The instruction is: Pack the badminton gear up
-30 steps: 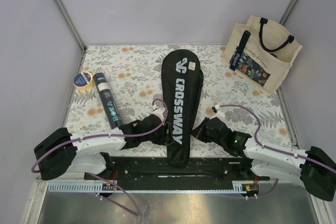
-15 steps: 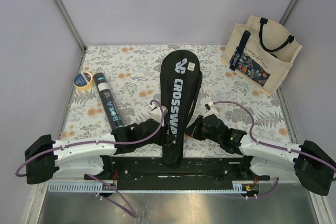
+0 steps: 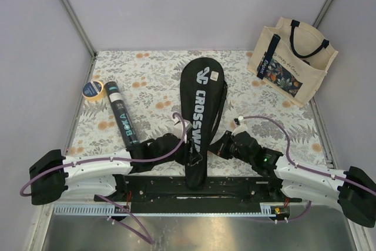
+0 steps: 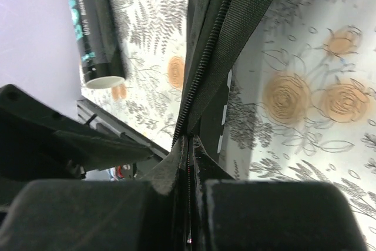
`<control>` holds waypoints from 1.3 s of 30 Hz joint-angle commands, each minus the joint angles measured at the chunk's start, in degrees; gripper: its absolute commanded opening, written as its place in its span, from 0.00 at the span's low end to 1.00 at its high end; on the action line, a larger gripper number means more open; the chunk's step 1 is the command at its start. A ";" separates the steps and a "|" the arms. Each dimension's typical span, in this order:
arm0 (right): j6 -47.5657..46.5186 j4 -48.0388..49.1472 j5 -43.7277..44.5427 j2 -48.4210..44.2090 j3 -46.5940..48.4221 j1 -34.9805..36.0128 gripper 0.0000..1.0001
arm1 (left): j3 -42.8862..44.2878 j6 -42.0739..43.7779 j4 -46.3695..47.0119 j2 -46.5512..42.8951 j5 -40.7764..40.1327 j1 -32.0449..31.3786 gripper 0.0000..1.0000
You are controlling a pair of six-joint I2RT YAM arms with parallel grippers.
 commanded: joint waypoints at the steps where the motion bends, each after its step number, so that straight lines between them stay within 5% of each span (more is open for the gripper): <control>1: 1.05 2.94 0.64 -0.33 -1.36 0.54 0.00 | 0.19 1.80 9.68 2.63 5.41 -0.56 0.47; 4: 1.48 -9.77 9.06 -2.08 -0.92 0.45 0.01 | 0.19 1.19 8.36 8.42 2.25 -0.56 0.47; 6: 1.66 -16.03 12.68 -4.19 -0.84 0.37 0.13 | -0.07 0.58 9.05 10.98 1.63 -0.56 0.46; 11: 0.61 -21.77 9.72 -9.64 -0.83 0.45 0.25 | 0.36 -0.66 9.50 12.84 1.54 -0.56 0.46; 19: 3.33 -14.93 -2.42 -8.16 -6.54 0.54 0.28 | 1.60 -0.48 6.42 11.78 -1.09 -0.56 0.46; 33: 5.44 -1.65 -7.08 5.73 -8.22 1.24 0.37 | 1.33 -1.54 4.84 12.40 -3.55 -0.56 0.46; 36: 5.88 -0.85 -7.52 8.36 -8.13 1.68 0.33 | 1.86 -1.54 4.05 12.92 -3.91 -0.56 0.46; 39: 6.23 -3.48 -6.82 7.94 -7.26 2.21 0.05 | 2.91 -1.71 1.77 13.36 -5.22 -0.56 0.46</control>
